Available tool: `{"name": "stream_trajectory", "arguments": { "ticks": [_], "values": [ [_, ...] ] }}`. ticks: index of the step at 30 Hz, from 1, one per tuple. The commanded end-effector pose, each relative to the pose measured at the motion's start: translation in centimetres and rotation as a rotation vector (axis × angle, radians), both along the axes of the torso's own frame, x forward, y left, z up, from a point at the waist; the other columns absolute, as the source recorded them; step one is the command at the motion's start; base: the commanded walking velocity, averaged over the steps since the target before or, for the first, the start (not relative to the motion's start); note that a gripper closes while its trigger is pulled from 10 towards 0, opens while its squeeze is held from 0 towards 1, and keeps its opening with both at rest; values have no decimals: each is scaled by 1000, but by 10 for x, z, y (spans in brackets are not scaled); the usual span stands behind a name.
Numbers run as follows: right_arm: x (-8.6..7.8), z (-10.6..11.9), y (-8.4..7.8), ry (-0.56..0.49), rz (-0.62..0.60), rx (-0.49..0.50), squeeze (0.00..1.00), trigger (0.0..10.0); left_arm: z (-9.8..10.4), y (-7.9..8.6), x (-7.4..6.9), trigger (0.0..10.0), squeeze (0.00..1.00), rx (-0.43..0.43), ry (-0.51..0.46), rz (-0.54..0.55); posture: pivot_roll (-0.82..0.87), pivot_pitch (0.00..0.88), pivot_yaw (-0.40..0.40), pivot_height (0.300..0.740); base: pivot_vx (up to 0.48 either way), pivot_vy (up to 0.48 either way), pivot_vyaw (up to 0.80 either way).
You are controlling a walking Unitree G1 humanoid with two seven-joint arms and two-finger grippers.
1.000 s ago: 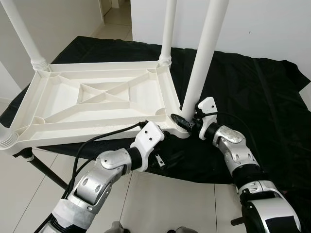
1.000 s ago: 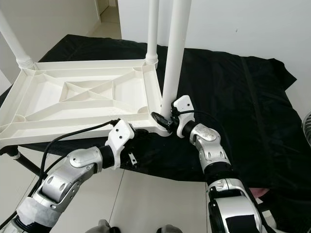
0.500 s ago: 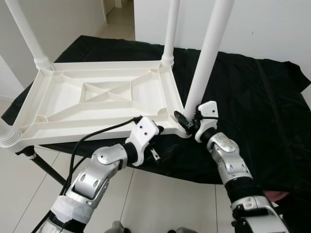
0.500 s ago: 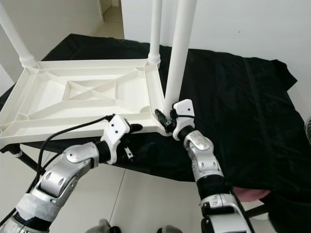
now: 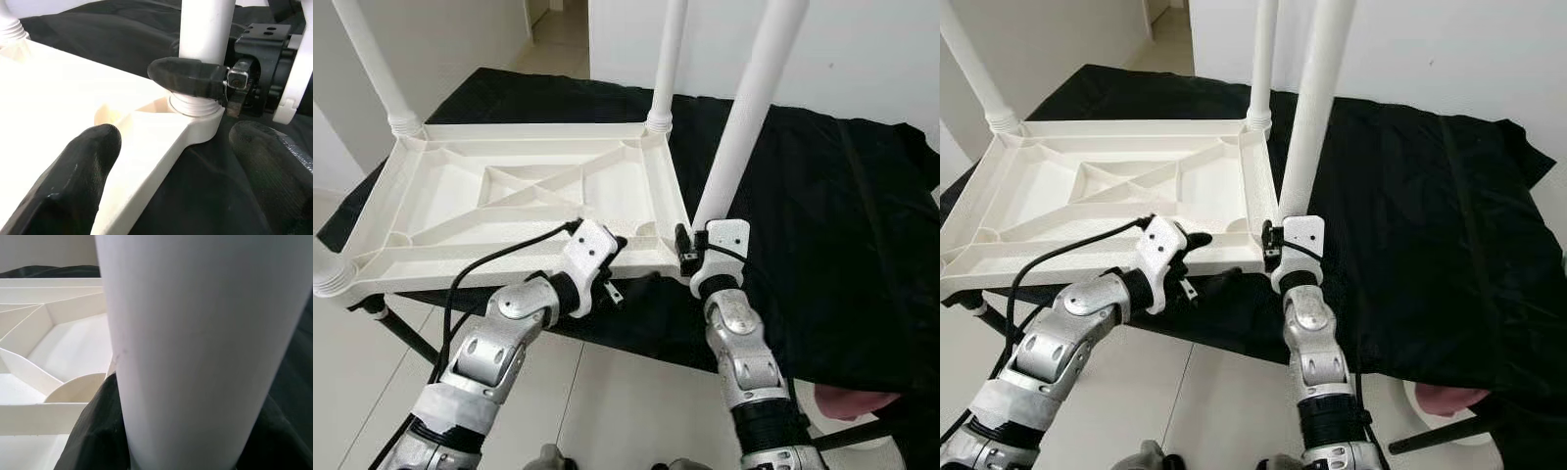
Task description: Building children table
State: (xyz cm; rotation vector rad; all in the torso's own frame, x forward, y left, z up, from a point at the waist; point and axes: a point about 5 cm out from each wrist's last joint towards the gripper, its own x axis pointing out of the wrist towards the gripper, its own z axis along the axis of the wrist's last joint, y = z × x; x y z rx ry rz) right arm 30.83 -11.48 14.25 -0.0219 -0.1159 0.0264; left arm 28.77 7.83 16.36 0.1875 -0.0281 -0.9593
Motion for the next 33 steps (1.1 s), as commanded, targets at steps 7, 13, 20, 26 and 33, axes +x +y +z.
{"name": "stream_trajectory", "arguments": {
  "ticks": [7,13,20,26,33],
  "values": [
    [-4,2,-2,-15,38,64,1000,10000,1,6,8,10000,0,-5,-29,99,-82,67,17,740,0,0,0],
    [-6,10,-6,-95,78,18,980,10000,1,5,8,10000,0,-29,-31,114,-88,73,23,740,0,0,0],
    [-14,6,-20,-144,112,15,0,10000,6,4,8,10000,0,-189,-63,233,-84,85,25,740,0,0,0],
    [-19,5,-21,-165,125,38,0,10000,3,11,5,10000,0,-236,-60,275,-86,94,22,740,0,0,0],
    [-21,0,-26,-195,124,11,0,10000,7,20,5,10000,0,-275,-107,282,-96,97,40,740,0,0,0]
  ]
}}
